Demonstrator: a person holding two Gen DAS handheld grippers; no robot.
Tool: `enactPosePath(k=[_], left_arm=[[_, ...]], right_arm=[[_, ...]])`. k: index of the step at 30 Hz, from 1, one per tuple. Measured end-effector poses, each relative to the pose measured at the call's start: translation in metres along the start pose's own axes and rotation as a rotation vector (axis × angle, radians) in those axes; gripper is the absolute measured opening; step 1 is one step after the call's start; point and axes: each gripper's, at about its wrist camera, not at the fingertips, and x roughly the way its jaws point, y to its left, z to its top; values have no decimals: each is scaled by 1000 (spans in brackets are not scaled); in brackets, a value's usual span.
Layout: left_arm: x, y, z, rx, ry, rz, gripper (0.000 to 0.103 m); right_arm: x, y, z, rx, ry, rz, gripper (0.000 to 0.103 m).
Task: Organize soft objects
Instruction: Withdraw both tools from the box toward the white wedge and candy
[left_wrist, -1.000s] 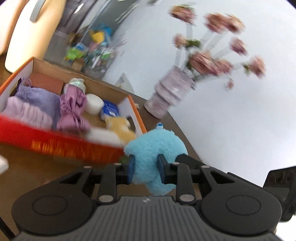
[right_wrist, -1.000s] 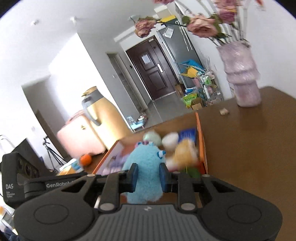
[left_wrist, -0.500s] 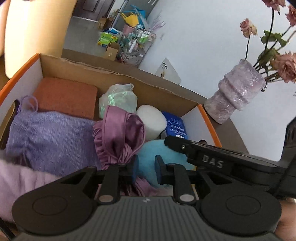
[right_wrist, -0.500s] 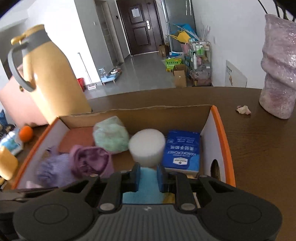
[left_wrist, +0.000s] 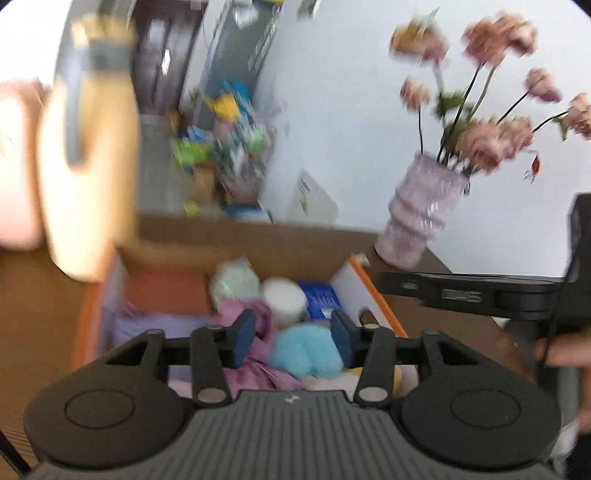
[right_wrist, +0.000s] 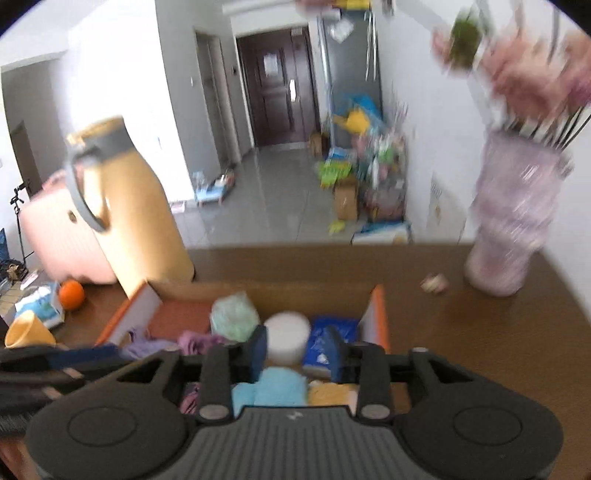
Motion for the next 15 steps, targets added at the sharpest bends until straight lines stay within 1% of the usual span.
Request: enactPosePath(k=[1,2,3,4,5,6,7,8,9,12,15], left_arm=[[-17,-2,2,32,-36,32,63],[-35,-3,3,79,-86,90,77],[-49,-5,0,121,-143,154,89],[-63,-6,-6,163,-216,218,99],[-78,-6,-18,210,-315,276,102],[-88,-6,-28,239,-384,310,103],[-95,-7,-37,255,-418,334,103],[-102,-7,-44,266,-427,340,103],[-109,-8,-51,263,-422,329,103],[-128,-10,-63,228,-428,325,103],[-146,-14,-72,218,-446,319,103]], right_arm=[[-15,0,1,-9,-21,-10,46],[-34,1,-1,-24,-49,-24,53],[-50,2,-5,-46,-81,-40,68],[-64,5,-12,-85,-125,-62,77],[-78,10,-25,-138,-193,-91,91],[-87,12,-36,-178,-251,-105,93],[-97,16,-48,-215,-305,-115,93],[-103,19,-56,-232,-327,-118,93],[-109,21,-63,-232,-334,-114,93],[-126,25,-75,-177,-365,-95,93],[-139,33,-84,-133,-409,-91,93]])
